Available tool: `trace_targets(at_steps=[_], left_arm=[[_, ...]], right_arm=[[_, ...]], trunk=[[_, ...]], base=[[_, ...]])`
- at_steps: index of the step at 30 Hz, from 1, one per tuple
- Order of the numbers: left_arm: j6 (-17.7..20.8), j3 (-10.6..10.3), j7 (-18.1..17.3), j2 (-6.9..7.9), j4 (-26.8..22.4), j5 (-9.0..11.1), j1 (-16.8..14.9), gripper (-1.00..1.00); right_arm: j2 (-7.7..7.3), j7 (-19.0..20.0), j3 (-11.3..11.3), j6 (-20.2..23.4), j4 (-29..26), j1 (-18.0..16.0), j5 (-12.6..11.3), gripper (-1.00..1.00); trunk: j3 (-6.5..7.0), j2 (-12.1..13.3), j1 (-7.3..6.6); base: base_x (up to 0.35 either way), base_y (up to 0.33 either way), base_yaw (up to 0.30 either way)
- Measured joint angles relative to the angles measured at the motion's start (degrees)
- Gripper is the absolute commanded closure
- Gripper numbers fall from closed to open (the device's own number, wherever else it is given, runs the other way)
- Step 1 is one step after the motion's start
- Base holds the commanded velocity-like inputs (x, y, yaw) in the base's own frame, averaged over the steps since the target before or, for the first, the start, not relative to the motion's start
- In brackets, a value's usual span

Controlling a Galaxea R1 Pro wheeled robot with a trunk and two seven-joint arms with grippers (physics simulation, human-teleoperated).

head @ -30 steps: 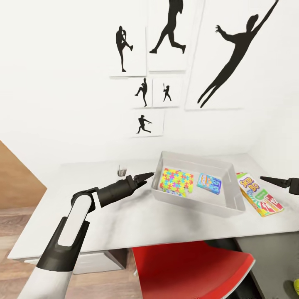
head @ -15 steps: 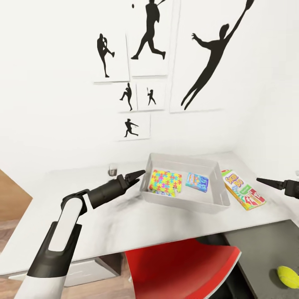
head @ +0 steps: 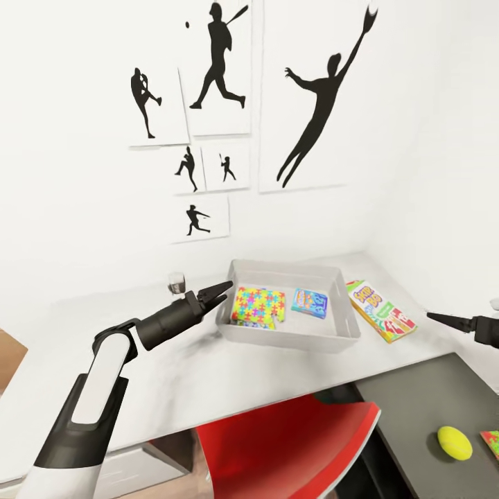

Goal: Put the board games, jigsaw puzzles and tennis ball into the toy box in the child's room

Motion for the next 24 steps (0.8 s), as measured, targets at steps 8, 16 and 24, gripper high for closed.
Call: trace_targets(at_steps=[8, 16, 24], left_arm=[[-0.07, -0.13, 0.33, -0.02, 0.0, -0.1, -0.01, -1.0], [-0.04, -0.35, 1.15, -0.13, 0.06, -0.21, -0.05, -1.0], [0.01, -0.55, 1.63, -0.36, 0.2, -0.25, -0.29, -1.0]], right_arm=[[-0.03, 0.02, -0.16, 0.0, 0.37, 1.58, -0.08, -1.0], [-0.05, 0.06, -0.9, 0.0, 0.62, 2.58, -0.2, -1.0], [0.05, -0.4, -1.12, 0.0, 3.33, 2.87, -0.1, -1.0]], trunk=[[0.7, 0.0, 0.0], [1.39, 0.0, 0.0], [2.04, 0.0, 0.0]], base=[[0.0, 0.0, -0.186], [0.0, 0.0, -0.19], [0.0, 0.0, -0.206]])
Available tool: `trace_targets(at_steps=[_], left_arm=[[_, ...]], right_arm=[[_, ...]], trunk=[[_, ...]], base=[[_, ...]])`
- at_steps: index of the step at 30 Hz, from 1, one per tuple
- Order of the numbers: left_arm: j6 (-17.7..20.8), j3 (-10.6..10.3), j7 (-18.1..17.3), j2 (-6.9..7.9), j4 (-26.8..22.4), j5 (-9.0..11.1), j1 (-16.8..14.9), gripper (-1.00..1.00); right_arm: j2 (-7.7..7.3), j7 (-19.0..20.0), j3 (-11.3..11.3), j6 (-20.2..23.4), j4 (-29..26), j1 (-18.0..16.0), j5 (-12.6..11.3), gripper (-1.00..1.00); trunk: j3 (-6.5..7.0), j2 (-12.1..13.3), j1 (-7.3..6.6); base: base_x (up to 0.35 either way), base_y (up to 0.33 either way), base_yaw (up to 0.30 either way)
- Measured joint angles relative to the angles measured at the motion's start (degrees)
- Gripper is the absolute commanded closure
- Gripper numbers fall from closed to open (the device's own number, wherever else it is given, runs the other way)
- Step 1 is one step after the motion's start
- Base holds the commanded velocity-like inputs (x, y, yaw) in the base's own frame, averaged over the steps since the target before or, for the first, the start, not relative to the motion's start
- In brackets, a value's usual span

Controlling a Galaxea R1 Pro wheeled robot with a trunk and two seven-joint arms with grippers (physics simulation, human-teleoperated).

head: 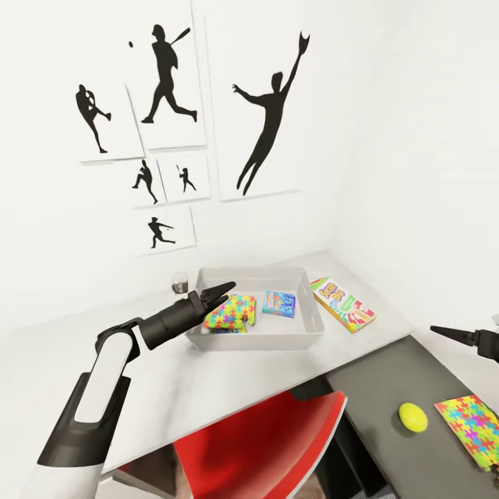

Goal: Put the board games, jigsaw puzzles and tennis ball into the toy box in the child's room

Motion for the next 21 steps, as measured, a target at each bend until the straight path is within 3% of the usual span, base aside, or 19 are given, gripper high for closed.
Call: trace_targets(at_steps=[9, 21], left_arm=[[0.01, -0.33, 2.83, -0.52, 0.77, -0.09, -0.46, -1.0], [0.11, -0.43, 5.82, -1.11, 1.12, 0.03, -0.61, -1.0]], right_arm=[[-0.44, -0.23, 0.14, -0.01, 9.34, -0.15, 0.25, -1.0], [-0.13, -0.4, 0.56, 0.01, 12.33, -0.2, 0.44, -1.0]], trunk=[[0.64, 0.01, 0.0], [0.88, 0.01, 0.0]], base=[[0.0, 0.0, -0.201], [0.0, 0.0, -0.064]])
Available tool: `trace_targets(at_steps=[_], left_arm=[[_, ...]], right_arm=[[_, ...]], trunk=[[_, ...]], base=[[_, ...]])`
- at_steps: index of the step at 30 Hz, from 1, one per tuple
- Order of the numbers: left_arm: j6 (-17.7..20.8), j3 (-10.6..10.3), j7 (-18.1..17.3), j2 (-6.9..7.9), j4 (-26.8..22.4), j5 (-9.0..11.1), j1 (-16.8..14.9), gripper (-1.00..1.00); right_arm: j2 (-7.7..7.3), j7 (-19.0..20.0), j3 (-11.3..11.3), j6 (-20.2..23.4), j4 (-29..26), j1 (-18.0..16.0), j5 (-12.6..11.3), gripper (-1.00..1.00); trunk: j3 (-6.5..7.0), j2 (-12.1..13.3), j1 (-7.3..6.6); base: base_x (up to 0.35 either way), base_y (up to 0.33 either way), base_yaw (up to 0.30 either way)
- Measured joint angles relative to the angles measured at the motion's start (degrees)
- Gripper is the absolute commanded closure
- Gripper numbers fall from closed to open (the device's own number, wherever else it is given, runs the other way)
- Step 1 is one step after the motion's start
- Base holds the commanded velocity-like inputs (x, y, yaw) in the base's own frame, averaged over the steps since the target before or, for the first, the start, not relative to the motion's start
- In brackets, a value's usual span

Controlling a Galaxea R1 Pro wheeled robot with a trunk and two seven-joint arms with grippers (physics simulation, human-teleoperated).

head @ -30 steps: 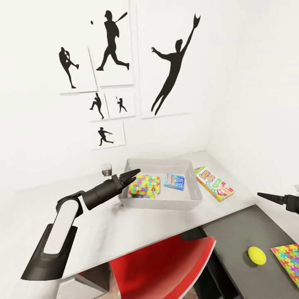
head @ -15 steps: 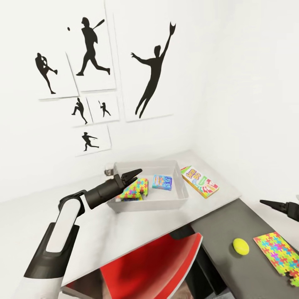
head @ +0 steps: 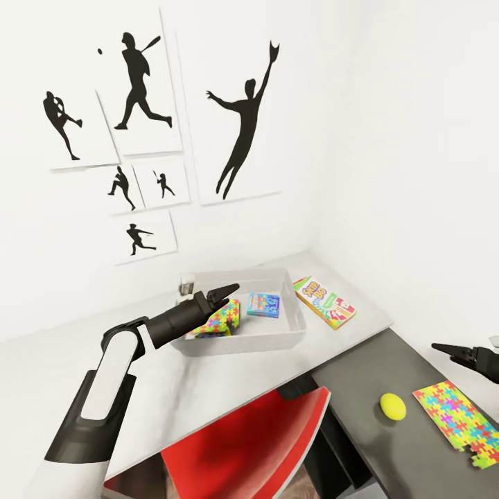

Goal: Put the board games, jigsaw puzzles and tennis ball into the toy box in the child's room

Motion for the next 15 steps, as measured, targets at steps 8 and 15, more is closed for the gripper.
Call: trace_targets(at_steps=[8, 15], left_arm=[[0.03, -0.01, 0.7, -0.12, 0.22, 0.01, -0.03, -1.0], [0.01, -0.02, 0.82, -0.16, 0.3, 0.02, -0.03, -1.0]], right_arm=[[0.29, -0.06, 0.19, -0.02, 2.85, -0.35, 0.03, -1.0], [1.05, -0.09, 0.32, 0.0, 3.64, -0.47, 0.04, -1.0]], trunk=[[0.03, 0.0, 0.0], [0.03, 0.0, 0.0]], base=[[0.0, 0.0, -0.19], [0.0, 0.0, -0.272]])
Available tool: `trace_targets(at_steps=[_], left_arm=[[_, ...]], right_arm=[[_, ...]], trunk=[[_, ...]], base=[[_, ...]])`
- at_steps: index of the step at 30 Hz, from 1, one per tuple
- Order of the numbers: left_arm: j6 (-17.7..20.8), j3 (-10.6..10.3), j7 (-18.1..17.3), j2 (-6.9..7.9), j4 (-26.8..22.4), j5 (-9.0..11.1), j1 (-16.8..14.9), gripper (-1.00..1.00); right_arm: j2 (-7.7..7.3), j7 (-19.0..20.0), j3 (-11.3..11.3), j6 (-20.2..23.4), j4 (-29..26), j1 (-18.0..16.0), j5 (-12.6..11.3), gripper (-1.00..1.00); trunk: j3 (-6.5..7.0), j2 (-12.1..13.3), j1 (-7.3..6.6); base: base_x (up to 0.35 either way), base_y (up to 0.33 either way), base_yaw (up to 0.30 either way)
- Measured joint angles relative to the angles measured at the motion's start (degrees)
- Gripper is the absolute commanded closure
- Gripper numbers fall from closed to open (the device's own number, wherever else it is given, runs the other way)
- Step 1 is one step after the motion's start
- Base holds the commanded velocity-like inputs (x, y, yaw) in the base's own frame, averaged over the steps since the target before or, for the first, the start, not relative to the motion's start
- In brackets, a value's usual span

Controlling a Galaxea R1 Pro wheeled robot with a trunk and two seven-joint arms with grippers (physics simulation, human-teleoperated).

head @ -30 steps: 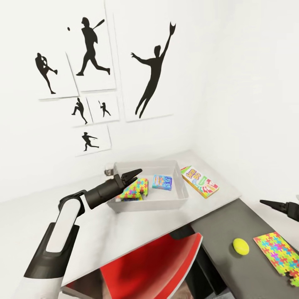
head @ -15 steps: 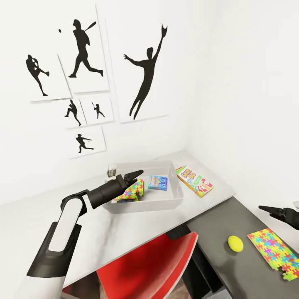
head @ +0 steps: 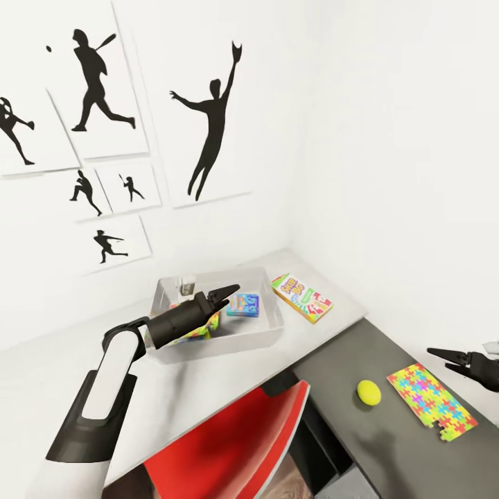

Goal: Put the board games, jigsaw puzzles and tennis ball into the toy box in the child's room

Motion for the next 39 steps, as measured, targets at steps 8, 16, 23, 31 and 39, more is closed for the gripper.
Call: trace_targets(at_steps=[8, 16, 23, 31, 39], left_arm=[[-0.02, 0.0, -0.1, -0.05, -0.03, 0.13, 0.05, -1.0], [-0.07, 0.0, -0.12, -0.06, -0.05, 0.16, 0.08, -1.0], [-0.02, -0.01, -0.3, -0.06, -0.24, 0.18, 0.08, -1.0], [0.23, 0.05, -0.19, -0.05, -0.16, 0.09, -0.03, -1.0], [0.49, 0.08, 2.99, -0.1, 2.07, 0.26, -1.03, -1.0]], right_arm=[[0.49, -0.18, 0.05, 0.0, 0.4, -0.06, -0.01, -1.0], [0.67, -1.96, 0.13, 0.0, 1.23, -0.2, -0.14, -1.0], [0.98, -2.85, 0.66, -0.01, 6.41, -1.6, -0.21, -1.0], [1.1, -3.07, 1.06, 0.01, 10.12, -3.18, -0.19, -1.0], [1.35, -3.09, 1.18, 0.01, 11.06, -3.43, -0.14, -1.0]], trunk=[[0.0, 0.0, 0.0], [0.0, 0.0, 0.0], [-0.1, 0.01, 0.0], [-0.38, 0.0, 0.0], [-0.73, 0.0, 0.0]], base=[[0.0, 0.0, -0.285], [0.0, 0.0, -0.288], [0.0, 0.0, -0.284], [0.0, 0.0, -0.271], [0.0, 0.0, -0.261]])
